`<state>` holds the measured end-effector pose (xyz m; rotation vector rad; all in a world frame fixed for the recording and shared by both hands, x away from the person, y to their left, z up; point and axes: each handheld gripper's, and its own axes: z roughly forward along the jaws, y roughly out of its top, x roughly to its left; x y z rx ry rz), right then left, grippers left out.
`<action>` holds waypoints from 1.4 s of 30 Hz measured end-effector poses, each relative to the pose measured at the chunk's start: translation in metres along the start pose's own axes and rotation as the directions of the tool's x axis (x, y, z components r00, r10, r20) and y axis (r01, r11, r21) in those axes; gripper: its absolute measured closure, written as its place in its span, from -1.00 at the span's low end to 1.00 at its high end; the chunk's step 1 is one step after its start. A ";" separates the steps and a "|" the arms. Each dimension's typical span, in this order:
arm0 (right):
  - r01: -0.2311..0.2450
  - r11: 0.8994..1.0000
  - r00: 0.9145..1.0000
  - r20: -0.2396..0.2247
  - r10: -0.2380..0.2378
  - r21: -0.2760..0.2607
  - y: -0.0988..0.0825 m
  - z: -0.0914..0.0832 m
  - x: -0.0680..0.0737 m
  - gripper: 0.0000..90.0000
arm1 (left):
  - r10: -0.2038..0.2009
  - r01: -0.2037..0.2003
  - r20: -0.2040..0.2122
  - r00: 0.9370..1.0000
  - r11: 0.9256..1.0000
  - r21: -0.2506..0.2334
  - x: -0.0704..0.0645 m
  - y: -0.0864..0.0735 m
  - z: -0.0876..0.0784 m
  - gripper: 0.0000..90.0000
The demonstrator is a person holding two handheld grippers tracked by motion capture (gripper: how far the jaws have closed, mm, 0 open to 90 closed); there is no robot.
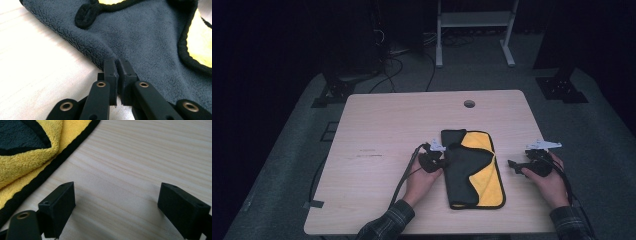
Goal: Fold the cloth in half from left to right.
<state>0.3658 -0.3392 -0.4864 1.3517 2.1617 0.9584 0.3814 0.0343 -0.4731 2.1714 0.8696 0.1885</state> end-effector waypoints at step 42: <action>0.005 1.000 1.000 -0.012 -0.005 -0.003 0.002 -0.004 0.002 -0.24 | -0.043 0.040 -0.085 0.995 0.999 -0.034 0.073 -0.055 -0.086 -0.15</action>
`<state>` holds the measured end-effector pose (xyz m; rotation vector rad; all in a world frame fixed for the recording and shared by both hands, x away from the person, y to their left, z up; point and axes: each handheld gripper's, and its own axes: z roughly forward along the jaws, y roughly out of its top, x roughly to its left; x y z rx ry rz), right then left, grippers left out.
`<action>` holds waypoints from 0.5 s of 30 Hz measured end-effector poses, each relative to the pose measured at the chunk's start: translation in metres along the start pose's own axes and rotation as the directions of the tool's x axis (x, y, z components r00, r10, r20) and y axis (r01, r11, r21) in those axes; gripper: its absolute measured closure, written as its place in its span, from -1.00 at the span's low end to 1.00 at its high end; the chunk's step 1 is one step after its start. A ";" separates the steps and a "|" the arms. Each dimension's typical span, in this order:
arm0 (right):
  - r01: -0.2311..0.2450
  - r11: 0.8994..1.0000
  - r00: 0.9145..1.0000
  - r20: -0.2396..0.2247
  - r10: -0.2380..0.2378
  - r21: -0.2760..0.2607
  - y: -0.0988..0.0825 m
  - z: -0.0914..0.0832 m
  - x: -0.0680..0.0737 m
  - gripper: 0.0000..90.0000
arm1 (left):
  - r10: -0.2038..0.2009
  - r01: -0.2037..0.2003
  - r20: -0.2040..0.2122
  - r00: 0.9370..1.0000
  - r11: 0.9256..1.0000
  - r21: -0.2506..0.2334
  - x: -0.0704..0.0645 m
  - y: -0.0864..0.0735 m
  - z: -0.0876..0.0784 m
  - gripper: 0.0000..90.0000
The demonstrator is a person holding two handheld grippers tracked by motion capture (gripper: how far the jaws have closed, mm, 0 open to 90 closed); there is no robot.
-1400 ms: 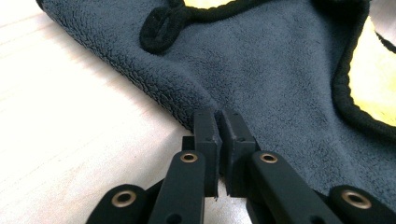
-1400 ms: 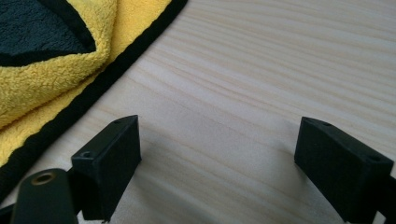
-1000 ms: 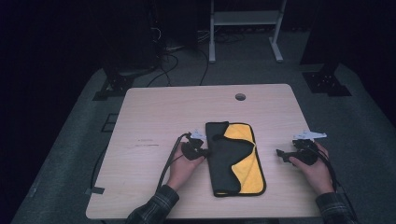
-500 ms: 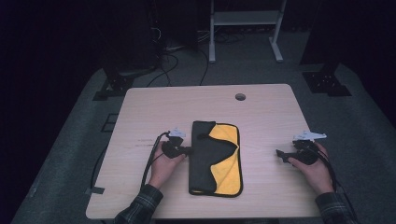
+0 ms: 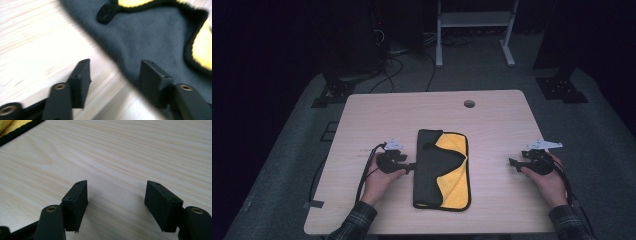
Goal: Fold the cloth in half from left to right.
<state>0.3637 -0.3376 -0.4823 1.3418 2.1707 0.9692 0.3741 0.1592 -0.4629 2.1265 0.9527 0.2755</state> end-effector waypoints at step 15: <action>0.042 0.999 0.990 -0.133 -0.045 -0.026 0.024 0.003 0.022 -0.13 | 0.031 -0.027 -0.069 0.997 0.998 0.051 0.007 -0.039 -0.033 -0.53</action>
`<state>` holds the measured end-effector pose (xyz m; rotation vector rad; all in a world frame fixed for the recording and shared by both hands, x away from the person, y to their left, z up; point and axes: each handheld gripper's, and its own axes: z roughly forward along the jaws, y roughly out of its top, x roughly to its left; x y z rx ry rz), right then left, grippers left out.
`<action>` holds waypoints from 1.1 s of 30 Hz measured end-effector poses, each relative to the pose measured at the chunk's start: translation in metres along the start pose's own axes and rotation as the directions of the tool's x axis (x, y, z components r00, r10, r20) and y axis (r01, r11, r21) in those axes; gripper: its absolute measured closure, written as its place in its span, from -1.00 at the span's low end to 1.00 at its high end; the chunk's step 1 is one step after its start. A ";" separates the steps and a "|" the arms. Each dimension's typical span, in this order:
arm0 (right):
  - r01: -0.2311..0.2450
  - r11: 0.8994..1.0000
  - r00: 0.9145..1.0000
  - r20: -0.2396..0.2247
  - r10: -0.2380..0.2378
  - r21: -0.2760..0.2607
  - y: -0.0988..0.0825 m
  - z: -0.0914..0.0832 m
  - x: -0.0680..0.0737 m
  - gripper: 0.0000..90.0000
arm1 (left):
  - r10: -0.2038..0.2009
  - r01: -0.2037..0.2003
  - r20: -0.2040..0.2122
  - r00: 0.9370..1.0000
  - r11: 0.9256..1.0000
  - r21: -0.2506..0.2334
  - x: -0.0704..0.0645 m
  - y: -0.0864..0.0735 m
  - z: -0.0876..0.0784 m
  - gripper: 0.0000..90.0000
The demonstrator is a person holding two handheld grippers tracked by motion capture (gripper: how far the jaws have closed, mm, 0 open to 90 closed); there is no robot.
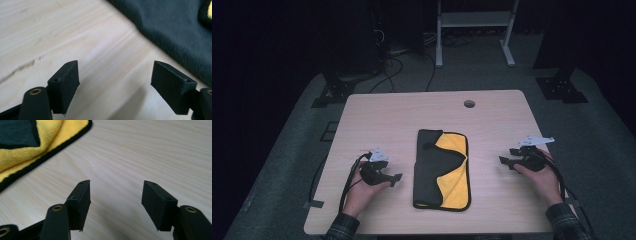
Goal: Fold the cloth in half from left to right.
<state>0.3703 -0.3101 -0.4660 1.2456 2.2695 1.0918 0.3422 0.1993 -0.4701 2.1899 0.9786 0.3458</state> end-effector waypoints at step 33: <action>0.150 0.988 0.967 -0.202 -0.156 -0.045 0.081 0.049 0.064 0.20 | 0.034 -0.035 -0.045 0.998 0.999 -0.023 0.002 -0.021 -0.001 -1.00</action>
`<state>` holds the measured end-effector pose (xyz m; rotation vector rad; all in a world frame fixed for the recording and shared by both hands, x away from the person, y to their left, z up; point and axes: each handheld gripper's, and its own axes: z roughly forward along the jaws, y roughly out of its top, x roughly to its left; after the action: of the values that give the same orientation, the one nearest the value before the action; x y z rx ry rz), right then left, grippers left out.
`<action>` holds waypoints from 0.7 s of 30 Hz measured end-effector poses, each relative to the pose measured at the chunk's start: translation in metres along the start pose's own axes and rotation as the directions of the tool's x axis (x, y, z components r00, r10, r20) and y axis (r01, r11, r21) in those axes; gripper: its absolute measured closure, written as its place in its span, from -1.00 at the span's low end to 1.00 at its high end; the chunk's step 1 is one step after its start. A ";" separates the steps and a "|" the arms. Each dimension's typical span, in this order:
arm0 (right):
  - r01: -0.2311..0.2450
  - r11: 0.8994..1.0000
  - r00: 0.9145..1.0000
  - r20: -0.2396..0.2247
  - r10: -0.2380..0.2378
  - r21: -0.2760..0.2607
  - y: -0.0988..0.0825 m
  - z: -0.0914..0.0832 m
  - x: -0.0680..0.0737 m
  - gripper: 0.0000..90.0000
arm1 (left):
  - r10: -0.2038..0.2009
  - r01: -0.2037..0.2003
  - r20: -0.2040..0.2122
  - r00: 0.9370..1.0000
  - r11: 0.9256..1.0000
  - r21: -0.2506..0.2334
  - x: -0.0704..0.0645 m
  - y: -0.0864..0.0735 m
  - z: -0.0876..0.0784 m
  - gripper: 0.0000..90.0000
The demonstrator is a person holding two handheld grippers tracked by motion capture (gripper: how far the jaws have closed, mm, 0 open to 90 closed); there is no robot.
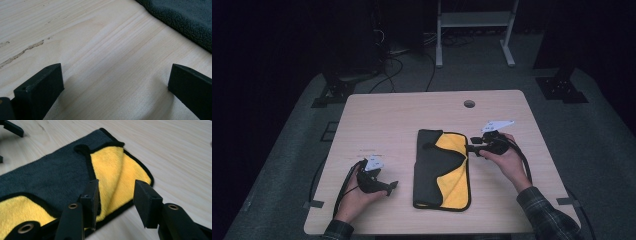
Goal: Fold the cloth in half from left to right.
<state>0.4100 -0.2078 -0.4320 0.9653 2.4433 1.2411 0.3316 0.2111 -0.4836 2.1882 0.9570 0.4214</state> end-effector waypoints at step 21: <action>0.050 0.999 0.997 -0.057 -0.049 0.008 0.033 0.046 0.011 0.24 | 0.002 -0.002 0.002 1.000 1.000 -0.005 0.000 0.000 0.001 -1.00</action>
<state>0.4383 -0.1573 -0.4331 0.8781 2.5029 1.2579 0.3320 0.2108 -0.4839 2.1850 0.9526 0.4219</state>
